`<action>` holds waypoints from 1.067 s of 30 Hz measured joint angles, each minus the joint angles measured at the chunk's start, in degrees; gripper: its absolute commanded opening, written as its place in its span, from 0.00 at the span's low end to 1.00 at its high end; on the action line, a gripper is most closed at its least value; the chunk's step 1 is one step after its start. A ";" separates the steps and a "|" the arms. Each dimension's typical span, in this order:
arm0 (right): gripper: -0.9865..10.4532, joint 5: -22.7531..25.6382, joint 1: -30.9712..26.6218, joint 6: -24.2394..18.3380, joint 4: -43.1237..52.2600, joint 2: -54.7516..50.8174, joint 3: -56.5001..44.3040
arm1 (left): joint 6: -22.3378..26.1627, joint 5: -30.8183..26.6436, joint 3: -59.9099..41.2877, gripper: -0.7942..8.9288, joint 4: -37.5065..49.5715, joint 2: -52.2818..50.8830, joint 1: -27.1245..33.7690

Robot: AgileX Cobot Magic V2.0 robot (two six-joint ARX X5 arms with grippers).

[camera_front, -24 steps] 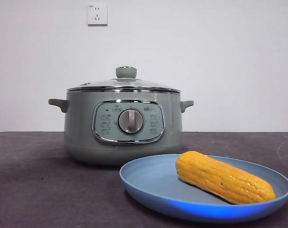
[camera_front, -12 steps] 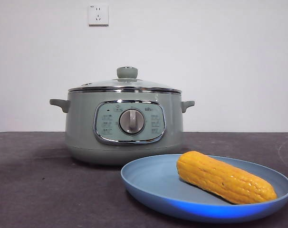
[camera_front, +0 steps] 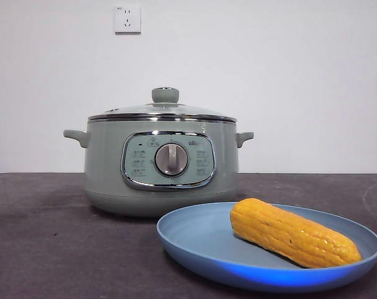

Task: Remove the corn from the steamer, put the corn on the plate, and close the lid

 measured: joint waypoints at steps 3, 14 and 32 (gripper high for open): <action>0.09 0.00 0.00 0.00 0.00 0.00 0.00 | -0.02 -0.11 -8.39 0.08 0.79 -6.40 1.79; 0.09 0.00 0.00 0.00 0.00 0.00 0.00 | -3.06 -1.29 -31.04 0.08 3.02 -21.38 4.20; 0.09 0.00 0.02 0.00 -0.04 0.00 0.00 | -8.94 -2.97 -38.53 0.08 4.02 -29.70 4.20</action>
